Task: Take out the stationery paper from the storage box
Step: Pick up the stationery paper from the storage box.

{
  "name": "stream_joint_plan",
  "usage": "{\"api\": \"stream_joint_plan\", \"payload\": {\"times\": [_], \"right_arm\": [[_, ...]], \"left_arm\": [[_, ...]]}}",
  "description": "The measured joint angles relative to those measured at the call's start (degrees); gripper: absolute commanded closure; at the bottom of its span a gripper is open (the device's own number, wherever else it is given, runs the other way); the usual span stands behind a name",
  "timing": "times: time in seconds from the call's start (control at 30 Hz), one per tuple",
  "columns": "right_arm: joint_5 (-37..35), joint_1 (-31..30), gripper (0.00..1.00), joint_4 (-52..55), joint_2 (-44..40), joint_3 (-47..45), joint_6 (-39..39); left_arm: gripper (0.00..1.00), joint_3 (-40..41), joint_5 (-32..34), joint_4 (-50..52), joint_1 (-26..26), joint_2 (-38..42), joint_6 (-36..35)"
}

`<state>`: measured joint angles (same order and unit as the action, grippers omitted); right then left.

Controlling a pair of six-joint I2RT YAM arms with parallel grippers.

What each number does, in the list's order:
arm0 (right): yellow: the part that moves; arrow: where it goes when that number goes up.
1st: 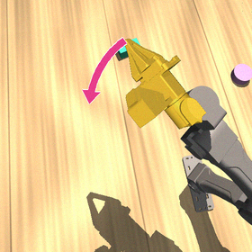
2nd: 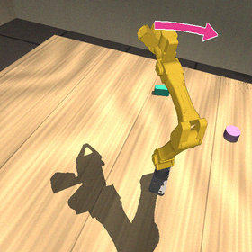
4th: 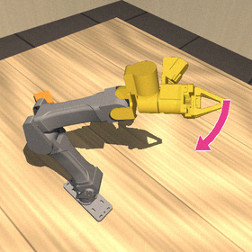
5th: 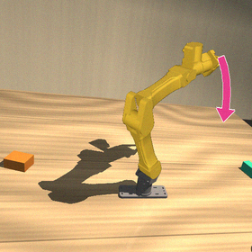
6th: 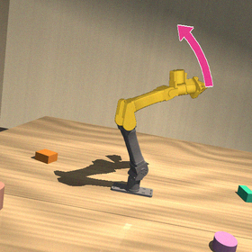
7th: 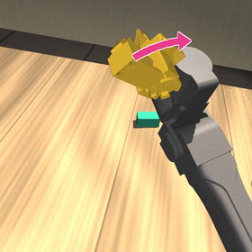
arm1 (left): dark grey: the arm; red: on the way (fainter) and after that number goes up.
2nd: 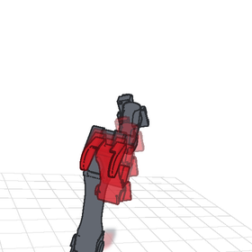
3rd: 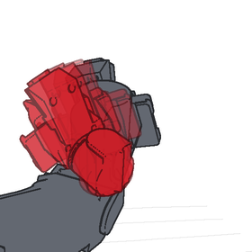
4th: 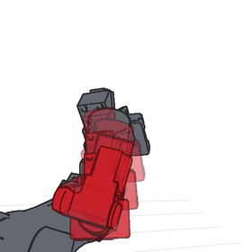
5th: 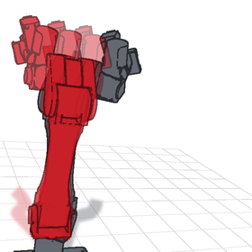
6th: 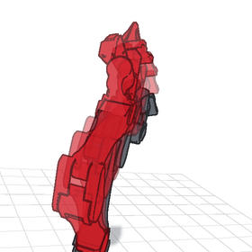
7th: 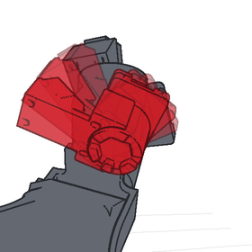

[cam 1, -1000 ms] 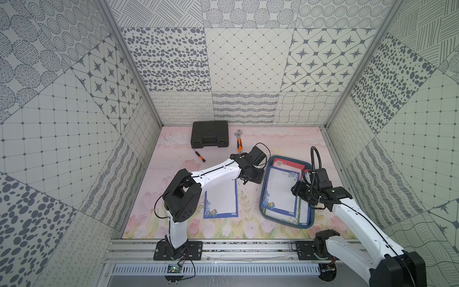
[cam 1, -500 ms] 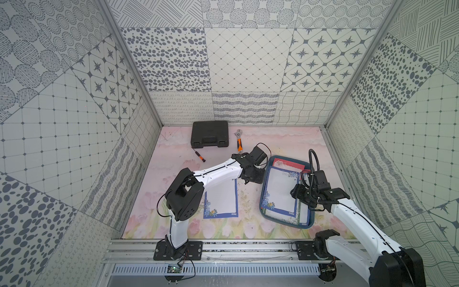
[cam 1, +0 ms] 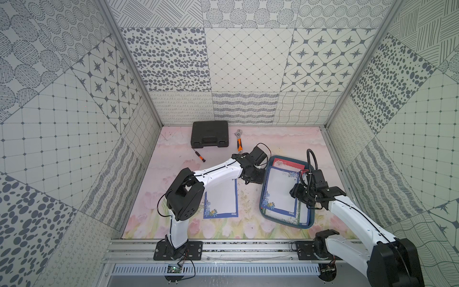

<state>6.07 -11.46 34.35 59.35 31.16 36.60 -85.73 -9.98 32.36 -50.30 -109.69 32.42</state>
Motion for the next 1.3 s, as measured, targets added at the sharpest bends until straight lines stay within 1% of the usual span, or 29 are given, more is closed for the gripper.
{"api": "stream_joint_plan", "payload": {"times": [0.13,0.23,0.4,0.87,1.3], "right_arm": [[0.42,0.11,0.37,-0.55,1.11,-0.76,0.0],[0.63,0.26,0.36,-1.05,1.68,-1.31,0.0],[1.31,0.31,0.36,-2.12,2.51,-2.08,0.02],[2.93,0.31,0.37,-3.04,3.39,-2.4,0.02],[3.39,0.33,0.38,-3.04,3.37,-2.4,0.02]], "left_arm": [[0.64,0.0,-0.81,-0.02,0.0,0.0,0.76],[0.65,0.0,-1.57,-0.04,0.0,-0.07,1.44],[0.7,0.0,-2.45,-0.02,0.0,-0.66,1.88],[0.76,0.04,-3.63,-0.02,0.0,-1.53,2.97],[0.84,-0.39,-5.9,-0.44,0.0,-2.56,3.19]]}}
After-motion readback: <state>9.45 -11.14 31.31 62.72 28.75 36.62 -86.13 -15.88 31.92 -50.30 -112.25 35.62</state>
